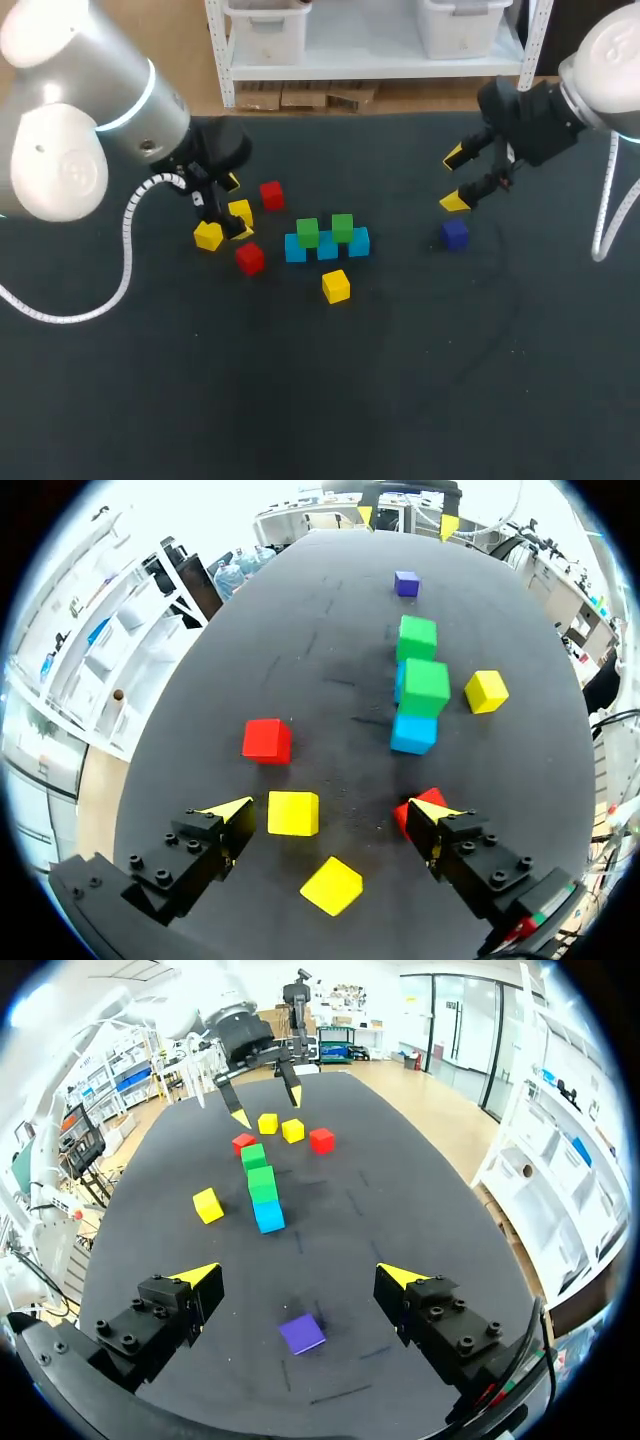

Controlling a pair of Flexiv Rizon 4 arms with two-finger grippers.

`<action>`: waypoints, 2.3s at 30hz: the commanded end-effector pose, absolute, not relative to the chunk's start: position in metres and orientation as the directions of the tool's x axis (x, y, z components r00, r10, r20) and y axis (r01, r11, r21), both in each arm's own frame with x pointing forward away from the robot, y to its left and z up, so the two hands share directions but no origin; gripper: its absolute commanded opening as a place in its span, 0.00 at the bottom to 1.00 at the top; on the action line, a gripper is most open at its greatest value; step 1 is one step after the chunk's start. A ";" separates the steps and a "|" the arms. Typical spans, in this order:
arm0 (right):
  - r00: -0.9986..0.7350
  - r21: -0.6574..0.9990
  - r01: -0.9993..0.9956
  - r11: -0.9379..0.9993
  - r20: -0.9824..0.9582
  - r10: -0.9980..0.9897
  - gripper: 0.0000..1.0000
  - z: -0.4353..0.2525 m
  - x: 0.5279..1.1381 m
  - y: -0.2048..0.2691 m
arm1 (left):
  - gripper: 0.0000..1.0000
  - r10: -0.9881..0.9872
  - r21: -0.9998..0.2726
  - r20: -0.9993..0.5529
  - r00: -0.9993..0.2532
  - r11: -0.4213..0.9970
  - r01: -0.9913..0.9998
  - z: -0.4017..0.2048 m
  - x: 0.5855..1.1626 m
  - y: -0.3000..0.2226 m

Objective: Place the blue cubes, place green cubes on the blue cubes, place the yellow cubes on the green cubes, then place the red cubes on the yellow cubes, and place purple cube on the red cubes.

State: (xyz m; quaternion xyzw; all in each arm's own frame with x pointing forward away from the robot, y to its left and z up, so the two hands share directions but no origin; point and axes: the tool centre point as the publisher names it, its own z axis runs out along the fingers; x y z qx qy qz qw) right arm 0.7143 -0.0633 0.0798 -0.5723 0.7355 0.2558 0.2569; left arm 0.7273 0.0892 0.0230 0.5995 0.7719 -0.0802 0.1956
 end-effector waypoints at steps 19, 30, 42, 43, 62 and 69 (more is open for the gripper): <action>-0.212 0.081 -0.973 0.214 -0.672 -0.709 1.00 0.080 0.714 -0.064 | 1.00 0.899 0.084 -0.400 -0.177 0.229 0.970 -0.001 0.757 0.093; -0.212 0.081 -0.973 0.214 -0.672 -0.709 1.00 0.080 0.714 -0.064 | 0.00 0.904 0.075 -0.388 -0.179 0.225 0.972 -0.003 0.758 0.094; -0.212 0.081 -0.973 0.214 -0.672 -0.709 1.00 0.080 0.714 -0.064 | 0.00 0.907 0.087 -0.386 -0.170 0.219 0.972 0.016 0.746 0.090; -0.212 0.081 -0.973 0.214 -0.672 -0.709 1.00 0.080 0.714 -0.064 | 0.00 0.907 0.088 -0.387 -0.170 0.219 0.972 0.019 0.745 0.090; -0.212 0.081 -0.973 0.214 -0.672 -0.709 1.00 0.080 0.714 -0.064 | 0.00 0.912 0.108 -0.405 -0.061 0.114 0.988 0.103 0.714 0.047; -0.212 0.081 -0.973 0.214 -0.672 -0.709 1.00 0.080 0.714 -0.064 | 0.00 0.895 0.093 -0.446 -0.008 0.054 0.994 0.101 0.707 0.021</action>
